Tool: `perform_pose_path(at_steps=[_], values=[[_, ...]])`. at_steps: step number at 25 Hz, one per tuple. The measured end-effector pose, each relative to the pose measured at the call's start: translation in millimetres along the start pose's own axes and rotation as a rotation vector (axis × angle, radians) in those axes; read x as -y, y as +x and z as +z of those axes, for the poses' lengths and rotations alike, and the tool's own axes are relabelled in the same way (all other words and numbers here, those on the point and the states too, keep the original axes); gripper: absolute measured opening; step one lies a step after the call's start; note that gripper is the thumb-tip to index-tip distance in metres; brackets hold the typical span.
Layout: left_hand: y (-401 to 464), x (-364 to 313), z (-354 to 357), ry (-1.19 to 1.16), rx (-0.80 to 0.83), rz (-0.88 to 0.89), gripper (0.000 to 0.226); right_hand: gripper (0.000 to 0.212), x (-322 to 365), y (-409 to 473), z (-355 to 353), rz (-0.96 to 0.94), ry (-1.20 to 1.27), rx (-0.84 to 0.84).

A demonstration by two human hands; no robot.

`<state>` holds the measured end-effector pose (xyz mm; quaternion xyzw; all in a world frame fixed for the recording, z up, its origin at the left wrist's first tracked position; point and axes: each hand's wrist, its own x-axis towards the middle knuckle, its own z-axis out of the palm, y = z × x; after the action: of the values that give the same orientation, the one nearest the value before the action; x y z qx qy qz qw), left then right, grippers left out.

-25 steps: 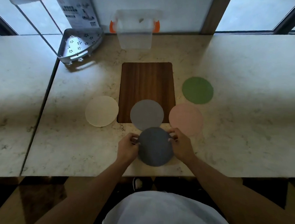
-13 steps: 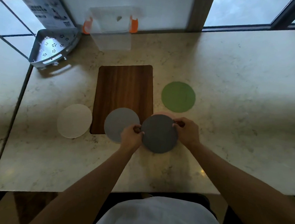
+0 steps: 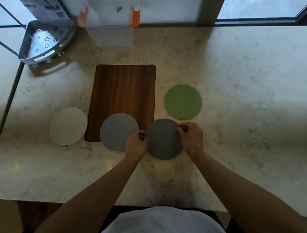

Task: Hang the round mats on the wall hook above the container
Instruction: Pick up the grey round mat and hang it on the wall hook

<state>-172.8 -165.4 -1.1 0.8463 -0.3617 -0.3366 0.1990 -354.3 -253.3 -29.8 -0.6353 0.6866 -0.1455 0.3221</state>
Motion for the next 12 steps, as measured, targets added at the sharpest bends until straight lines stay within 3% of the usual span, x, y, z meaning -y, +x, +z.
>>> perform_pose_path(at_steps=[7,12], values=[[-2,-6,12,0.167,-0.037,0.024,0.03,0.022,-3,-16,0,0.02,-0.159,-0.093],[1,-12,9,0.101,-0.044,-0.018,0.024,0.019,4,-22,1,0.075,-0.128,-0.054]])
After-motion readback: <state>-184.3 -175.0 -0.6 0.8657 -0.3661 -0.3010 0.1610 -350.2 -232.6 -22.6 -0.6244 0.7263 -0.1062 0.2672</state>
